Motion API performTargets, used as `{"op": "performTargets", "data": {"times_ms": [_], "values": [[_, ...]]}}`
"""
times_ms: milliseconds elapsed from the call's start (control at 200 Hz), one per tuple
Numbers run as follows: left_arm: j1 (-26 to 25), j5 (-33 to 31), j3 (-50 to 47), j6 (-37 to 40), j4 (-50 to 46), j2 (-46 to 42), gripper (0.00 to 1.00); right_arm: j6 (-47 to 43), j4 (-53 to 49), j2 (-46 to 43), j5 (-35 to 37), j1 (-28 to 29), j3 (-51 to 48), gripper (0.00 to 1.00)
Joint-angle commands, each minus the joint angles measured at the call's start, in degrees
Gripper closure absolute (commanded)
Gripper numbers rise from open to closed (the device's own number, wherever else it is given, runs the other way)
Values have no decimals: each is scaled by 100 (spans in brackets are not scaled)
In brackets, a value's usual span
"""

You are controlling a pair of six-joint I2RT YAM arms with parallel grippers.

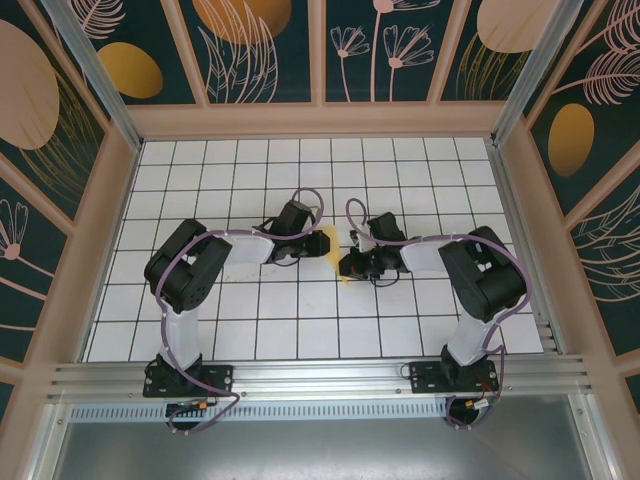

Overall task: Fold a paper plane with a square sheet of paper (pick it up from the middle)
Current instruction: Fold the wing for the fifth time at the center of the table.

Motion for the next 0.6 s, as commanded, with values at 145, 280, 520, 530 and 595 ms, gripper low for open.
{"op": "performTargets", "data": {"times_ms": [145,280,520,530,595], "values": [[531,-24,-47,313,94,273,80,-240,-744,262,489,-20,-458,95],[843,76,43,305,83,384,80,-258,-760,250,487,-29,-540,95],[1135,-25,443,465,-141,647,80,-248,-734,269,480,-38,-594,95],[1147,-31,467,470,-149,657,80,-249,-736,266,480,-38,-598,95],[1202,-67,544,509,-220,702,80,-240,-729,261,480,-38,-594,95]]}}
